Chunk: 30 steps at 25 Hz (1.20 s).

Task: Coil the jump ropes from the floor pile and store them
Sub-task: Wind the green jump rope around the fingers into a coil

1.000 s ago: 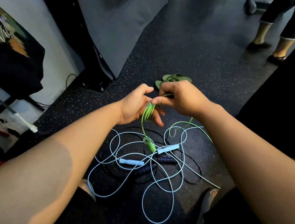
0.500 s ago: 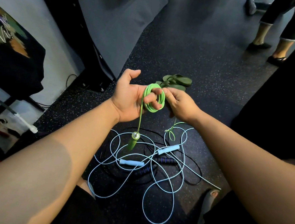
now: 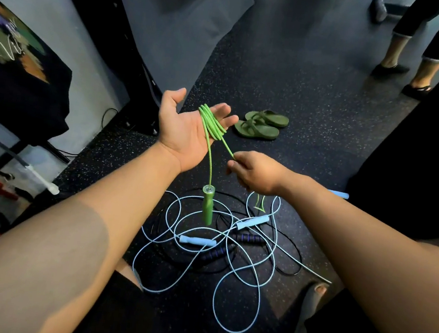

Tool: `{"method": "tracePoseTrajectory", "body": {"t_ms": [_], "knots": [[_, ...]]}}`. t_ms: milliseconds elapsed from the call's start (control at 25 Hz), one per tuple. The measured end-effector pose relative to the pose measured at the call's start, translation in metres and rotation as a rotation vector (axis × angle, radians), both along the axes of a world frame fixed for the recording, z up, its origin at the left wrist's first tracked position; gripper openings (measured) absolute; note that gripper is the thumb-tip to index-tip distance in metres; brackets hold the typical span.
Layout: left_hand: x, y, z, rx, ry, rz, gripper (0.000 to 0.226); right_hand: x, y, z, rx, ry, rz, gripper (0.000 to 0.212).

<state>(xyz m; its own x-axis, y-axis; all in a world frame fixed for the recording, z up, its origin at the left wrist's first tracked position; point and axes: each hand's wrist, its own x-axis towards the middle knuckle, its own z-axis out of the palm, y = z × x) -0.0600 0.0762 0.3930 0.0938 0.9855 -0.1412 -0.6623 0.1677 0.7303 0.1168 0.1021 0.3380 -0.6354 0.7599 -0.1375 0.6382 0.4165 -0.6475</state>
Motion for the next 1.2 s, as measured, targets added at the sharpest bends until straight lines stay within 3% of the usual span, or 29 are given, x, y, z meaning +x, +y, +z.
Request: {"method": "tracePoseTrajectory", "body": {"t_ms": [160, 280, 440, 640, 760, 920, 1040, 1200], "knots": [[-0.002, 0.004, -0.003, -0.031, 0.079, 0.091, 0.063, -0.003, -0.004, 0.015, 0.163, -0.179, 0.114, 0.027], [0.001, 0.008, -0.012, -0.059, 0.335, 0.064, 0.065, -0.004, -0.004, 0.026, 0.340, -0.197, 0.166, 0.036], [0.011, 0.009, -0.027, -0.056, 0.733, -0.182, 0.076, 0.002, -0.002, 0.042, 0.559, -0.170, 0.167, 0.028], [0.012, -0.001, -0.026, -0.029, 0.891, -0.488, 0.072, 0.018, 0.006, 0.052, 0.562, -0.068, 0.073, 0.027], [0.009, -0.002, -0.019, -0.049, 0.875, -0.587, 0.076, 0.024, 0.012, 0.044, 0.559, 0.070, 0.093, 0.029], [0.006, -0.005, -0.011, -0.117, 0.751, -0.607, 0.078, 0.026, 0.022, 0.026, 0.399, 0.227, 0.048, 0.020], [0.003, -0.004, -0.003, -0.104, 0.562, -0.535, 0.074, 0.025, 0.025, 0.015, 0.284, 0.282, -0.050, 0.015], [-0.002, -0.002, -0.001, -0.094, 0.306, -0.360, 0.068, 0.013, 0.022, -0.003, 0.087, 0.245, -0.140, 0.034]]}}
